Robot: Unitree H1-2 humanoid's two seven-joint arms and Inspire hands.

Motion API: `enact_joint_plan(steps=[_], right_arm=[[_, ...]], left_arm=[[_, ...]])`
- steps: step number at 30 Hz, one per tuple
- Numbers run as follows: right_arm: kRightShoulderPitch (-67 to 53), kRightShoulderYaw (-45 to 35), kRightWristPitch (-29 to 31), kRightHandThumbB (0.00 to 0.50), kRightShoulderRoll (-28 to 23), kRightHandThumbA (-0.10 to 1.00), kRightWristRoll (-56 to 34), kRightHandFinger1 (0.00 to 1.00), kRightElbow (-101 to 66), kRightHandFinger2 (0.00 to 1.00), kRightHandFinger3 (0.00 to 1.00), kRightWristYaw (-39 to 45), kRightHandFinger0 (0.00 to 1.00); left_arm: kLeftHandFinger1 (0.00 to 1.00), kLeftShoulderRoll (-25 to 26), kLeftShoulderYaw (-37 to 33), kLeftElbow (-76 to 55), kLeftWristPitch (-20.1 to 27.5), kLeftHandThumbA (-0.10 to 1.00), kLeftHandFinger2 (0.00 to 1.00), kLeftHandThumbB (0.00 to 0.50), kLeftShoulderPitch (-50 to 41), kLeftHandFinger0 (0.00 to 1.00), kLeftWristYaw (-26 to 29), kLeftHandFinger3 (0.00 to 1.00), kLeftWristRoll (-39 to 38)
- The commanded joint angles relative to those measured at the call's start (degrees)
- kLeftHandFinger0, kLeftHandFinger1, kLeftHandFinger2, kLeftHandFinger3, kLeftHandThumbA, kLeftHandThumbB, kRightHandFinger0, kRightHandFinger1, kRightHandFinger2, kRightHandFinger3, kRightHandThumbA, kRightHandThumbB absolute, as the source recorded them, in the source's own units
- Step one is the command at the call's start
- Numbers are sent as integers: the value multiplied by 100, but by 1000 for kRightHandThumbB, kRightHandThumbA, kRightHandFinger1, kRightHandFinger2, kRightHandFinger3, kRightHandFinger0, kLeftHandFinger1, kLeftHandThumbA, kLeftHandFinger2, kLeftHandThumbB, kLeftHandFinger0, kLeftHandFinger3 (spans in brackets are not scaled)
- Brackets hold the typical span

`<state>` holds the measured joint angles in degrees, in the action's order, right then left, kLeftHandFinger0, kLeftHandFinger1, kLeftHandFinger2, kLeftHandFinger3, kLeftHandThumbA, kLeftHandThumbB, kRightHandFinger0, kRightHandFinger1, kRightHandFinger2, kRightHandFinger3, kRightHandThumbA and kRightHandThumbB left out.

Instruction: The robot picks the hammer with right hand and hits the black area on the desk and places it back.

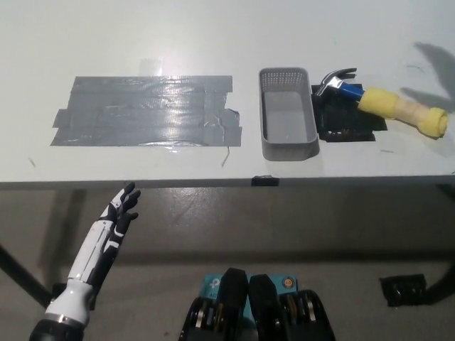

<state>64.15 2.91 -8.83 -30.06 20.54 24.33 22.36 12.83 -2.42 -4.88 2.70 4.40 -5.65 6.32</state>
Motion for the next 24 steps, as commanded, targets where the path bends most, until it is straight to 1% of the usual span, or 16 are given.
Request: enact_joint_plan(steps=[1, 2, 4, 5, 6, 7, 9, 11, 14, 15, 17, 19, 20, 21, 23, 24], right_arm=[[-788, -1052, -739, 325, 58, 1000, -1329, 1000, -3854, 1000, 1000, -48, 1000], [-1100, -1151, -954, 352, 215, 993, -1584, 1000, -4418, 1000, 1000, -50, 1000], [-1699, -1267, -1295, 358, 531, 918, -2245, 1000, -5444, 1000, 1000, -84, 1000], [-1764, -1285, -1346, 359, 583, 903, -2361, 1000, -5602, 1000, 1000, -95, 1000], [-2004, -1225, -1155, 336, 667, 922, -2465, 1000, -5888, 1000, 1000, -181, 1000], [-2260, -1139, -1170, 338, 788, 969, -2433, 1000, -6292, 1000, 1000, -282, 1000], [-2856, -1034, -1200, 311, 974, 966, -2643, 1000, -6982, 1000, 1000, -441, 1000], [-3238, -1007, -1166, 326, 1055, 967, -2669, 1000, -7294, 1000, 1000, -539, 1000], [-3890, -1013, -1008, 324, 1192, 995, -2483, 1000, -7543, 1000, 1000, -640, 1000], [-4151, -1036, -800, 297, 1223, 998, -2523, 1000, -7517, 1000, 1000, -677, 1000], [-4538, -1120, -784, 308, 1410, 996, -2738, 1000, -7519, 1000, 1000, -795, 1000], [-4848, -1168, -452, 314, 1632, 989, -2943, 1000, -7195, 1000, 1000, -874, 1000], [-5047, -1149, -113, 301, 1764, 1000, -2788, 1000, -6836, 1000, 1000, -877, 1000], [-5162, -1126, -1, 267, 1820, 1000, -2730, 1000, -6697, 1000, 1000, -851, 1000], [-5472, -988, 565, 167, 2073, 1000, -2401, 1000, -5797, 1000, 1000, -818, 1000], [-5530, -996, 585, 152, 2116, 1000, -2389, 1000, -5781, 1000, 1000, -793, 1000]], left_arm=[[1000, 49, 108, -62, -1, 1000, 1000, 12, 574, 1000, -8, 1000, -65], [1000, 43, 114, -27, 3, 1000, 1000, 20, 654, 1000, -9, 1000, -87], [1000, 42, 121, 27, -31, 1000, 1000, 42, 779, 1000, -5, 1000, -88], [1000, 37, 125, 63, -34, 1000, 1000, 40, 844, 1000, 2, 1000, -89], [1000, 26, 134, 94, -45, 1000, 1000, 55, 903, 1000, 11, 1000, -102], [1000, 19, 136, 115, -32, 1000, 1000, 52, 936, 1000, 8, 1000, -121], [1000, 9, 128, 179, -17, 1000, 1000, 68, 1008, 1000, 6, 1000, -124], [1000, 0, 122, 277, 29, 1000, 1000, 76, 1131, 1000, 24, 1000, -103], [1000, 11, 119, 321, 43, 1000, 1000, 101, 1202, 1000, 44, 1000, -54], [1000, 21, 116, 328, 22, 1000, 1000, 134, 1209, 1000, 48, 1000, -28], [1000, 16, 105, 335, 78, 1000, 1000, 136, 1159, 1000, 57, 1000, -9], [1000, 11, 85, 313, 99, 1000, 1000, 137, 1095, 1000, 55, 1000, 19], [1000, 10, 76, 297, 131, 1000, 1000, 145, 1043, 1000, 54, 1000, 25], [1000, -2, 73, 267, 142, 1000, 1000, 160, 956, 1000, 56, 1000, 19], [1000, -15, 55, 215, 200, 1000, 1000, 168, 764, 1000, 47, 1000, 13], [1000, -14, 51, 195, 206, 1000, 1000, 169, 714, 1000, 43, 1000, 14]])
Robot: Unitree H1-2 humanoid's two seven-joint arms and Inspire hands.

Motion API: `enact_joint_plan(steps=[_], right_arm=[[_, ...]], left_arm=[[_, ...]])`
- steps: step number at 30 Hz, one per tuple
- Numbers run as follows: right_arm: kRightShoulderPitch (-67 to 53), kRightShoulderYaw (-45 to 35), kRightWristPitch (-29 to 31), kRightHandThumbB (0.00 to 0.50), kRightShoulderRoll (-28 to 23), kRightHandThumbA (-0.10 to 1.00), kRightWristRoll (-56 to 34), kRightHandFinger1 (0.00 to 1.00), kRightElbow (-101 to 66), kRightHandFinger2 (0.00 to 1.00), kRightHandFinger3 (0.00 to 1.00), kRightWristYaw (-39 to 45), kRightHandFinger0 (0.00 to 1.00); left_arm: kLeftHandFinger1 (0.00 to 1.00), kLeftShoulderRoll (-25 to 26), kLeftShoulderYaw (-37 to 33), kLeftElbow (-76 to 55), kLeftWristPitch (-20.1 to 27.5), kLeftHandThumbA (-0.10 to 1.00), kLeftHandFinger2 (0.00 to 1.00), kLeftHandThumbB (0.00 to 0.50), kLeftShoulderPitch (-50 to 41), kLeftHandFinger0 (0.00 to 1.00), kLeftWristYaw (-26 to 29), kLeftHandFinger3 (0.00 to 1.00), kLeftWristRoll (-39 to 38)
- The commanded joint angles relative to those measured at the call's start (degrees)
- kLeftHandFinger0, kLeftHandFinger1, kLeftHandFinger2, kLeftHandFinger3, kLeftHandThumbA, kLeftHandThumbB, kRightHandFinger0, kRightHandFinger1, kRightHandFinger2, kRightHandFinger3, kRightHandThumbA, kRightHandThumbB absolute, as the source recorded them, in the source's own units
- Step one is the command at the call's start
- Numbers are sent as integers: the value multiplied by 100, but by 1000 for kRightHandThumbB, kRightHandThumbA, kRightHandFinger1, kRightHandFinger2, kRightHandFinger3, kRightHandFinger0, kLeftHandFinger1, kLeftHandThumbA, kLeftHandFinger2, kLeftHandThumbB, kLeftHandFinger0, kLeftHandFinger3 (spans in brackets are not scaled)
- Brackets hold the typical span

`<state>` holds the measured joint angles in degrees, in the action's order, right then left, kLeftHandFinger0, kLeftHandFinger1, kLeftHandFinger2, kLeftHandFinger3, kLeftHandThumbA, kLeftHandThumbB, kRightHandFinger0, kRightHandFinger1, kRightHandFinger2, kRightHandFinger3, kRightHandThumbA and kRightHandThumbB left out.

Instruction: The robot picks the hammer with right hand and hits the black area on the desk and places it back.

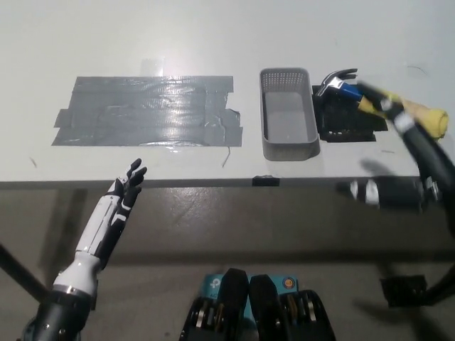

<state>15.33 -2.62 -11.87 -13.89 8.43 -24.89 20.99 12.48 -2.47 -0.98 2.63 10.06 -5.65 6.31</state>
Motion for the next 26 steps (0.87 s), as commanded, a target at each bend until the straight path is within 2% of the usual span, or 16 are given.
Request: enact_joint_plan(steps=[1, 4, 7, 9, 13, 16, 26], right_arm=[[-800, -382, 1048, 137, 601, 1000, -1039, 1000, -565, 1000, 1000, -648, 1000], [-963, -184, 1752, 185, 745, 1000, -160, 1000, 682, 1000, 1000, -915, 1000], [-1212, -96, 2007, 172, 828, 986, -31, 1000, 1270, 1000, 1000, -982, 1000], [-1216, -40, 2087, 198, 847, 995, 79, 1000, 1657, 1000, 1000, -1050, 1000], [-1278, 9, 2151, 208, 847, 1000, 118, 1000, 1850, 1000, 1000, -1104, 1000], [-1313, 16, 2250, 211, 826, 989, 13, 1000, 2038, 1000, 1000, -1121, 1000], [-1421, 163, 2233, 183, 764, 973, -7, 1000, 1969, 1000, 1000, -1154, 1000]], left_arm=[[1000, 26, 40, -250, 239, 1000, 1000, 162, -14, 1000, 26, 1000, 17], [1000, 28, 19, -354, 250, 1000, 1000, 165, -311, 1000, 1, 1000, 6], [1000, 2, -10, -395, 343, 1000, 1000, 171, -622, 1000, 5, 1000, 5], [1000, -7, 2, -408, 366, 1000, 1000, 169, -703, 1000, 27, 1000, 20], [1000, -3, 6, -453, 375, 1000, 1000, 179, -826, 1000, 45, 1000, 73], [1000, -11, 5, -479, 365, 1000, 1000, 164, -914, 1000, 43, 1000, 72], [1000, -2, 30, -474, 358, 1000, 1000, 169, -988, 1000, 40, 1000, 81]])
